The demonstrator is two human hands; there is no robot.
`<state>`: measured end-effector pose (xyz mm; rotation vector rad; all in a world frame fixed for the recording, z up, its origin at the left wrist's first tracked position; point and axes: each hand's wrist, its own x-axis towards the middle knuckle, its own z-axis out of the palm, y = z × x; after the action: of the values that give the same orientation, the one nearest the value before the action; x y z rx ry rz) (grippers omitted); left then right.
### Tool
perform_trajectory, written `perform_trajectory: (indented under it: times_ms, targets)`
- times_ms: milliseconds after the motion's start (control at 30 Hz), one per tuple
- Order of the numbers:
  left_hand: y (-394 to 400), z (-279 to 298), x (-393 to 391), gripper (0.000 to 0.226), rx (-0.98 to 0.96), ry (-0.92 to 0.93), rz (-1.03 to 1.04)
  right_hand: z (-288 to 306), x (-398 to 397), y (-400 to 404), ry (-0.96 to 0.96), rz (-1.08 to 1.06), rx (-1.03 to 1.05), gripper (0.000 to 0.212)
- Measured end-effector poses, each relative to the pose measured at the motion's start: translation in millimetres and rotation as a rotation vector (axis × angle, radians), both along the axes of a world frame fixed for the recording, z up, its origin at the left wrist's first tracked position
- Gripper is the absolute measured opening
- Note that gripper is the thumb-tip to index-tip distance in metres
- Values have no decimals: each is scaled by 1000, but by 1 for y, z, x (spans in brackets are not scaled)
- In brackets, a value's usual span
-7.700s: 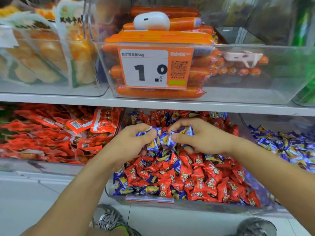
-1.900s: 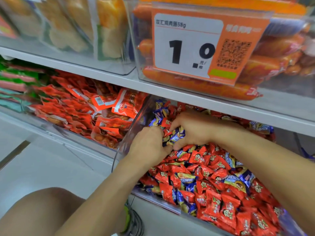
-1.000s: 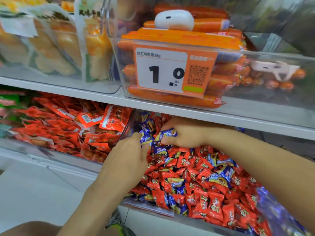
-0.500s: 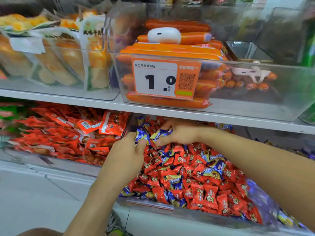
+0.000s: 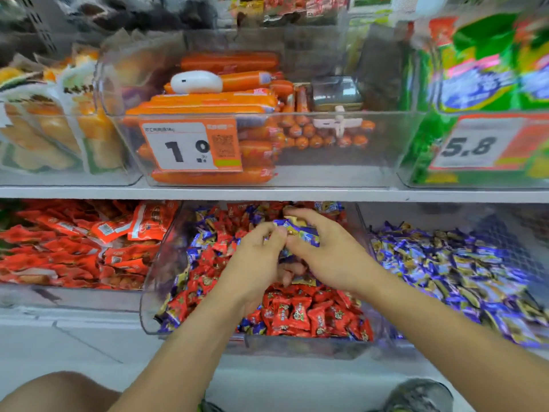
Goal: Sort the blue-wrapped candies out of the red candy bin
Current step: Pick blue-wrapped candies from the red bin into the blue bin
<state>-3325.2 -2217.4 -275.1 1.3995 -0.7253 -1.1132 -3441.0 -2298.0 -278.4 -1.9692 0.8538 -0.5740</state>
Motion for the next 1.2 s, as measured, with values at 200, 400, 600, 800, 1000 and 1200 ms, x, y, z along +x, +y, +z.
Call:
perform_trajectory:
  times_ms: [200,400,600,800,1000,1200]
  targets:
    - [-51,10,-74,16,-53,-183,-189,6,-118,-25,-57,-171,-177,13]
    - [-105,-3,-148,31,-97,-734,-417,-5,-222,-58,219,-257,-185,15]
    - [-95,6,-141,36,-265,-1064,-486,10,-255,-60,166,-165,-63,38]
    - [-25,-8,-48,12,-309,-1141,-188,11,-239,-60,138,-270,-148,22]
    - [25,-49,46,62,-3,-1256,-503,19,-143,-13,215,43,-411,16]
    - [30,-66,74,67,16,-1212,-522,-6,-50,9,599,347,-612,53]
